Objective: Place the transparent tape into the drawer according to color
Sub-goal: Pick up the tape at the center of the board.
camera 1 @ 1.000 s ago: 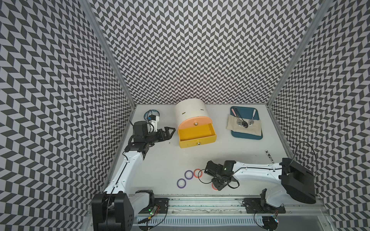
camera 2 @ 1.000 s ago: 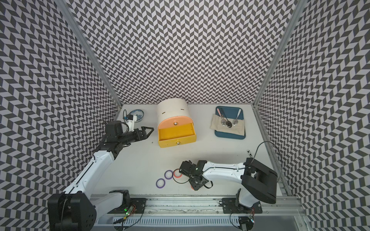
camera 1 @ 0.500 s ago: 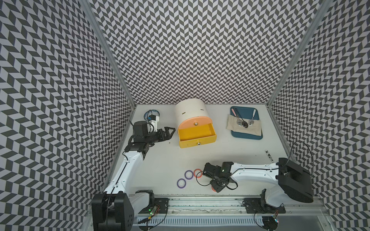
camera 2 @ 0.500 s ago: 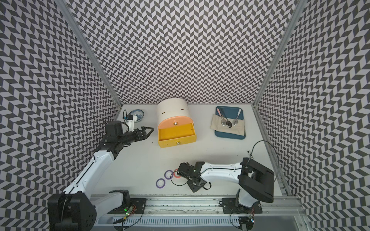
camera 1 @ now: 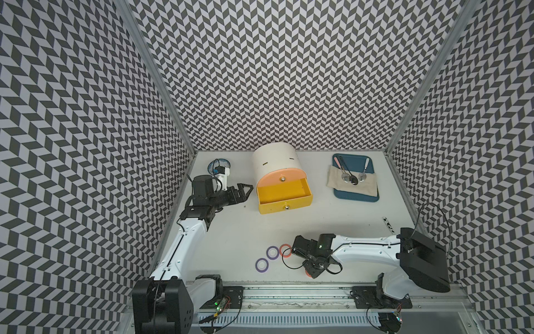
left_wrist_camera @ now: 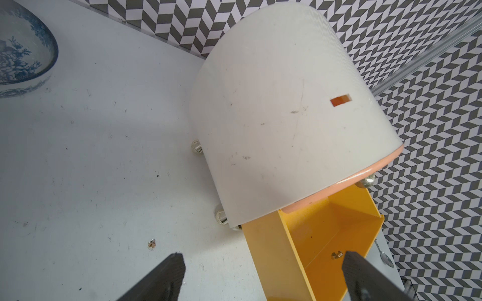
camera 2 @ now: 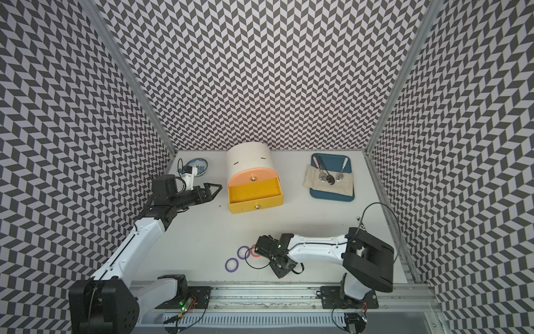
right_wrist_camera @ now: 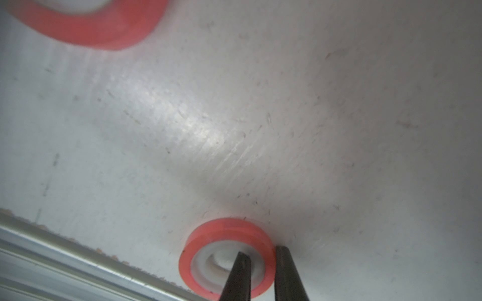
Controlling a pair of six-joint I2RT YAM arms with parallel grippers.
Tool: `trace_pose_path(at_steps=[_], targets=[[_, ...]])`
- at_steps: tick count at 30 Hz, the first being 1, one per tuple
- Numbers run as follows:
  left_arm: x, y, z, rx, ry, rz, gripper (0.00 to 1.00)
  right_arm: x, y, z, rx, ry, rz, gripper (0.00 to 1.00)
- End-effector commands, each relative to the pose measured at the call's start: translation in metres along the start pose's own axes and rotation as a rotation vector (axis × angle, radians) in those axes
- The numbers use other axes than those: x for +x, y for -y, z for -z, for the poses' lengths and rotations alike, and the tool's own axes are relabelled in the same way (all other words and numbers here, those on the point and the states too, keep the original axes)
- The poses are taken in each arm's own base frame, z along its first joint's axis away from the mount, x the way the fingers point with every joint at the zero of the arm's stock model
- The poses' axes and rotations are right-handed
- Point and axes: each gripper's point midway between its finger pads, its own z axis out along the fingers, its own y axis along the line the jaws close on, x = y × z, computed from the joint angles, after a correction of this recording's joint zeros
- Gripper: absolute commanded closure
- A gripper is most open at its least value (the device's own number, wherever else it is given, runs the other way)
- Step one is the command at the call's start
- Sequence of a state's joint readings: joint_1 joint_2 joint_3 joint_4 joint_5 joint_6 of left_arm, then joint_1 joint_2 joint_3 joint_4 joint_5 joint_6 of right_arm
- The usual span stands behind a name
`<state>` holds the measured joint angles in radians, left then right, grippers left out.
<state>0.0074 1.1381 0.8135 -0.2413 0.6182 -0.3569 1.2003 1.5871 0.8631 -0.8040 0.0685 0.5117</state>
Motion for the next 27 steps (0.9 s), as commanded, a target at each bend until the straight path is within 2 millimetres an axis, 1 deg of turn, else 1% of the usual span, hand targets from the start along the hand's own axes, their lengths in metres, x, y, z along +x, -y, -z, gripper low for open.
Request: trace_pose_path(at_steps=[1, 13, 20, 24, 27], targets=[[-0.001, 0.001, 0.005, 0.001, 0.012, -0.016, 0.00, -0.008, 0.001, 0.003, 0.030, 0.025, 0.009, 1.00], [-0.002, 0.001, 0.005, 0.002, 0.013, -0.015, 0.00, -0.033, 0.004, 0.033, 0.043, 0.112, -0.018, 1.00], [-0.002, 0.002, 0.006, 0.001, 0.016, -0.014, 0.00, -0.049, 0.008, 0.053, 0.022, 0.165, -0.046, 1.00], [-0.003, 0.003, 0.007, 0.003, 0.018, -0.015, 0.00, -0.059, 0.010, 0.068, 0.006, 0.198, -0.061, 1.00], [-0.004, 0.003, 0.007, 0.005, 0.020, -0.016, 0.00, -0.068, 0.014, 0.082, -0.005, 0.234, -0.076, 1.00]])
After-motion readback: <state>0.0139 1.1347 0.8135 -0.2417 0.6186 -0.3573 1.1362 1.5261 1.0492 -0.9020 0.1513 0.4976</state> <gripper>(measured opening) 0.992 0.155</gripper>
